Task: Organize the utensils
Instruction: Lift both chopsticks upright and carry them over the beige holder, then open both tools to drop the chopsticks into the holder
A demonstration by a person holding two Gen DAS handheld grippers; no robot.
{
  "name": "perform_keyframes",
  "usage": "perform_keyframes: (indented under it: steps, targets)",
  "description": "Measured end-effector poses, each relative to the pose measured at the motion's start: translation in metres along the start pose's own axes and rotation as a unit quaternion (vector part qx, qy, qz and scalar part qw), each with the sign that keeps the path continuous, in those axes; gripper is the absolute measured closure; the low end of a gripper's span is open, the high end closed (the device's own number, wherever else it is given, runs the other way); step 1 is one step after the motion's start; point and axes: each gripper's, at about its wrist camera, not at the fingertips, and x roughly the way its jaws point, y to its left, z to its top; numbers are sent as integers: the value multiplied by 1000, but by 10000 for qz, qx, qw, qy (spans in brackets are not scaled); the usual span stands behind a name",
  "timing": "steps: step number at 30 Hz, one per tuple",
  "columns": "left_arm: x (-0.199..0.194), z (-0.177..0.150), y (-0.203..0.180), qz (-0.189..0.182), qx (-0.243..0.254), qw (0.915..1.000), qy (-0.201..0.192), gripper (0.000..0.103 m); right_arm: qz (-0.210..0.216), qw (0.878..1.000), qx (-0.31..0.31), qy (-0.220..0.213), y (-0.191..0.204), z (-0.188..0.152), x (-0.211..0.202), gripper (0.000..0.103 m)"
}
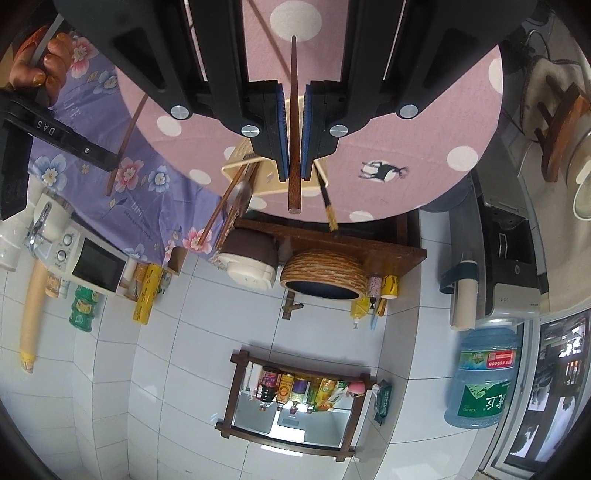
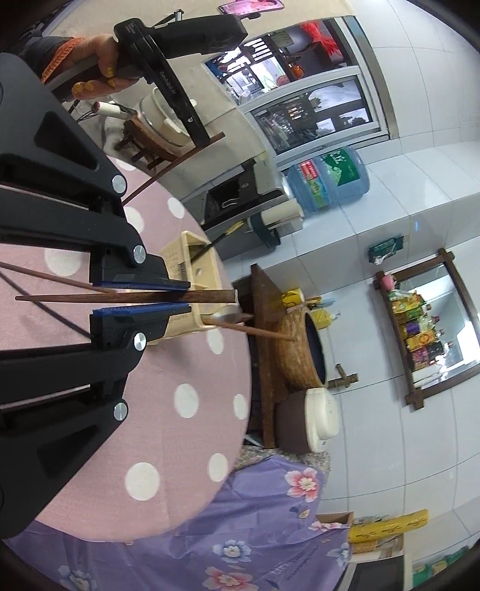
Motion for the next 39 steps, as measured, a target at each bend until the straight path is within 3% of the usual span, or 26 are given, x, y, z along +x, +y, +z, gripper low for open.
perform_keyframes:
  steps: [8, 11, 14, 24, 31, 36, 38, 39]
  targets:
    - [1, 82, -10, -228, -92, 9986, -459, 95, -255, 9952, -247, -916, 36, 88, 15, 95]
    - [7, 110, -15, 22, -44, 9969, -786, 95, -457, 9900, -233, -1313, 46, 115, 30, 95]
    - [23, 118, -19, 264, 57, 9957, -890, 95, -628, 9869, -166, -1476, 47, 124, 54, 95]
    - [86, 51, -6, 356, 9, 9991, -235, 95, -950, 9918, -79, -849, 23, 63, 133, 95]
    - [112, 21, 6, 317, -172, 9992, 184, 95, -899, 9940, -194, -598, 17, 38, 151, 99]
    - [110, 13, 10, 236, -285, 9991, 211, 95, -929, 9923, -408, -716, 20, 27, 141, 99]
    - [102, 9, 9, 172, -247, 9994, 193, 88, -892, 9926, -430, -700, 21, 22, 132, 98]
    - [97, 7, 8, 160, -230, 9995, 165, 73, -927, 9925, -418, -676, 22, 18, 127, 94]
